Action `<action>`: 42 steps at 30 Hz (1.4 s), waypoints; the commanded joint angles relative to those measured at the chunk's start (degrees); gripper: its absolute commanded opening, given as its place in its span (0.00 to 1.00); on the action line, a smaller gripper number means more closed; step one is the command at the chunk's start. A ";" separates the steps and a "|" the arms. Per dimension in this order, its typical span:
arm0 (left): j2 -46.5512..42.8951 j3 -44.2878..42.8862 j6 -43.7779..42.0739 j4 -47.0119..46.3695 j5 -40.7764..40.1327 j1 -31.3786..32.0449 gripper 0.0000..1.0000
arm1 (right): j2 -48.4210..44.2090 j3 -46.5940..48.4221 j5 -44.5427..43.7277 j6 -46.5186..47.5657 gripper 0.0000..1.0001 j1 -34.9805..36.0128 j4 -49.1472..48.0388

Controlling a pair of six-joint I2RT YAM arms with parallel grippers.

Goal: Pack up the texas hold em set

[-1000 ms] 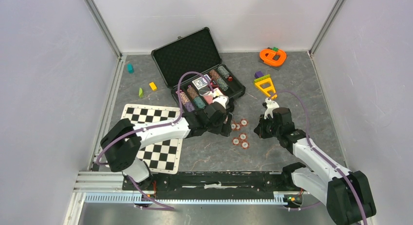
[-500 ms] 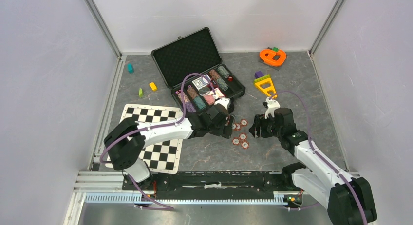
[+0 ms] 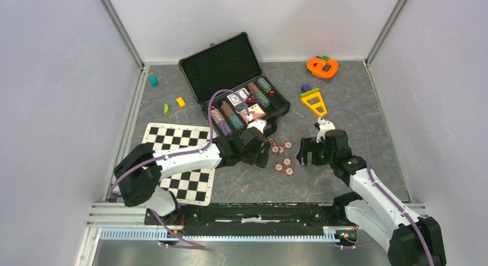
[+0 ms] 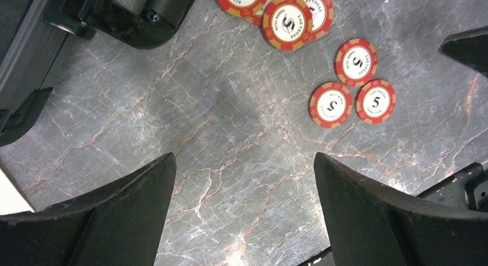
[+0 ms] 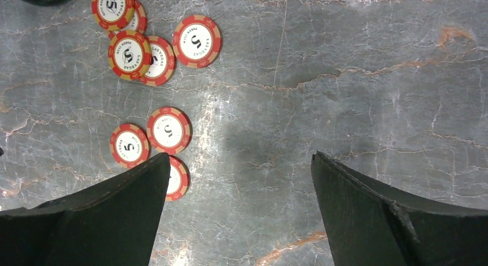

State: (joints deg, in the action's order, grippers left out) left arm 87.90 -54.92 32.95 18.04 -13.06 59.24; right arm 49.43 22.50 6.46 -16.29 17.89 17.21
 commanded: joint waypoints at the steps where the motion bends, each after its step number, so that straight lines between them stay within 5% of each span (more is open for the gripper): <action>1: -1.63 1.87 -1.35 -1.25 2.28 0.65 0.95 | -1.65 1.68 0.08 -0.34 0.98 0.11 0.18; 10: 2.62 1.10 -3.31 -5.38 1.69 5.77 0.94 | -0.50 4.16 -3.51 -0.99 0.94 0.13 5.40; 16: 6.84 -0.89 -12.90 -8.74 5.80 8.24 0.89 | -1.76 4.31 -3.17 -1.52 0.94 0.13 4.54; 26: 10.67 -2.90 -24.03 -9.90 9.61 8.23 0.94 | -2.41 4.04 -2.22 -0.60 0.93 0.12 4.51; 42: 17.34 -8.19 -29.07 -9.68 10.50 8.19 0.91 | -6.24 2.42 -6.11 -3.12 0.93 0.13 2.48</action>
State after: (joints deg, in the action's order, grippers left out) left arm 103.88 -60.66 7.73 10.13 -4.08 67.26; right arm 45.69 24.43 3.70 -17.61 17.89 22.31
